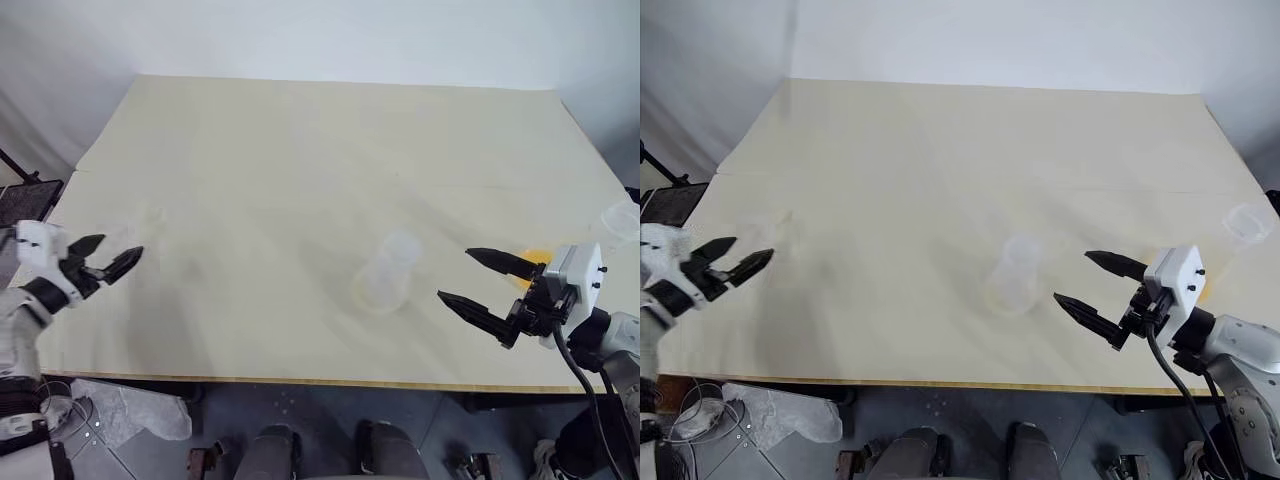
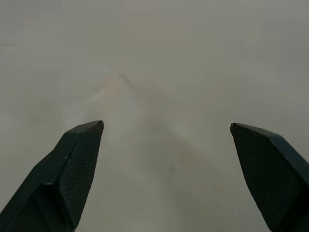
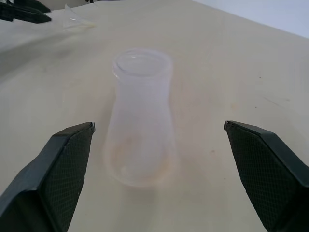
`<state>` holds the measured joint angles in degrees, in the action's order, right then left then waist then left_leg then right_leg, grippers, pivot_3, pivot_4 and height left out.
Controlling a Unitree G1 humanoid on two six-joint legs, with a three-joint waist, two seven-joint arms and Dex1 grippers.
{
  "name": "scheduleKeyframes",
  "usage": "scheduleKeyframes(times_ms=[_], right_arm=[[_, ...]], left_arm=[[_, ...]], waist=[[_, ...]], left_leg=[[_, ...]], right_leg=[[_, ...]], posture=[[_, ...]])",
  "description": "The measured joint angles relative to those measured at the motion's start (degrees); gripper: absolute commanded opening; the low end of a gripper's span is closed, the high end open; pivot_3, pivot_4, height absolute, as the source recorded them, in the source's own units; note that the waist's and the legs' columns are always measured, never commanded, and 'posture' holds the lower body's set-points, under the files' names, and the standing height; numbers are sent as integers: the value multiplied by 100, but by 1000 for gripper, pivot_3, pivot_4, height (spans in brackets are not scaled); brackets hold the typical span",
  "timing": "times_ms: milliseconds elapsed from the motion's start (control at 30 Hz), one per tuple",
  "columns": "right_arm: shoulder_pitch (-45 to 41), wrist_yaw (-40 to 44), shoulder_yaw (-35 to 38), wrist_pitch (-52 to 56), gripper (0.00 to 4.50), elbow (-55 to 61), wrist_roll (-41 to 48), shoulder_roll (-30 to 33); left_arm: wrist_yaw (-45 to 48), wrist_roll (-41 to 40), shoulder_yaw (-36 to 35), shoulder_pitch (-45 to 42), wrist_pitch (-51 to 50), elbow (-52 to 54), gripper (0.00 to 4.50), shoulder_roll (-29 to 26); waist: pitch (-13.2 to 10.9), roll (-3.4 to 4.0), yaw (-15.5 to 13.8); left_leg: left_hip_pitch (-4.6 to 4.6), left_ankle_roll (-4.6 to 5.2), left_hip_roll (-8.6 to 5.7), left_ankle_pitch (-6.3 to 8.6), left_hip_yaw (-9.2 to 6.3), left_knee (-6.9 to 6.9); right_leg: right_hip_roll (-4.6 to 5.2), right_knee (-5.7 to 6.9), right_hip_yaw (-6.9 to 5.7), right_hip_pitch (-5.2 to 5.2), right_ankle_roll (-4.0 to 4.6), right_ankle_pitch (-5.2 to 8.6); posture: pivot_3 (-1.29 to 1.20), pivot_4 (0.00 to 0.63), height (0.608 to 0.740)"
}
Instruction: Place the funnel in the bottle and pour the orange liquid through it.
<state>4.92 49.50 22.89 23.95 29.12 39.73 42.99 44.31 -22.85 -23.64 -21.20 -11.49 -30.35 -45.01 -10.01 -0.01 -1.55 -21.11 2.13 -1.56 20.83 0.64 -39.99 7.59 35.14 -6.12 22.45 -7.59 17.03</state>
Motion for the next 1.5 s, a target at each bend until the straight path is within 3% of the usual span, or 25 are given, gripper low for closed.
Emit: scheduleKeyframes(times_ms=[233, 967, 1233, 1400, 1433, 1500], right_arm=[[112, -19, 88, 96, 4500, 50, 20, 71], [286, -104, 376, 236, 4500, 311, 118, 83], [215, -85, 375, 233, 4500, 275, 85, 123], [215, -70, 375, 226, 4500, 241, 49, 123], [216, -69, 375, 223, 4500, 240, 48, 123], [219, -66, 375, 217, 4500, 240, 45, 123]], left_arm=[[-281, 378, 333, -801, 325, -785, 4467, 177], [-851, 770, 452, -1738, 852, -2226, 4467, 265], [-1036, 867, 464, -1969, 852, -2629, 2042, 436], [-1070, 940, 464, -2115, 925, -2829, 294, 434], [-1078, 950, 462, -2147, 978, -2863, 24, 423], [-1077, 966, 456, -2222, 1053, -2907, 24, 372]], waist=[[0, 0, 18], [0, -2, 2], [-1, -4, 7], [-1, -4, -3], [-1, -4, -3], [-1, -4, -6]], left_leg=[[3, 0, 1, 0, 14, 1], [3, 1, -4, -1, 13, -4], [2, 2, -7, -1, 12, -4], [2, 2, -9, -1, 12, -5], [3, 2, -9, -1, 12, -5], [4, 2, -9, -1, 12, -5]], right_leg=[[-5, 11, -17, 8, 0, 0], [-1, 18, -16, 7, -1, 0], [-1, 20, -19, 8, -1, -1], [0, 21, -19, 7, -1, -1], [1, 22, -18, 7, -1, -1], [1, 24, -19, 7, -1, -1]], posture=[[0, 150, 740], [0, 150, 740], [0, 150, 740], [0, 150, 740], [0, 150, 740], [0, 150, 740]])
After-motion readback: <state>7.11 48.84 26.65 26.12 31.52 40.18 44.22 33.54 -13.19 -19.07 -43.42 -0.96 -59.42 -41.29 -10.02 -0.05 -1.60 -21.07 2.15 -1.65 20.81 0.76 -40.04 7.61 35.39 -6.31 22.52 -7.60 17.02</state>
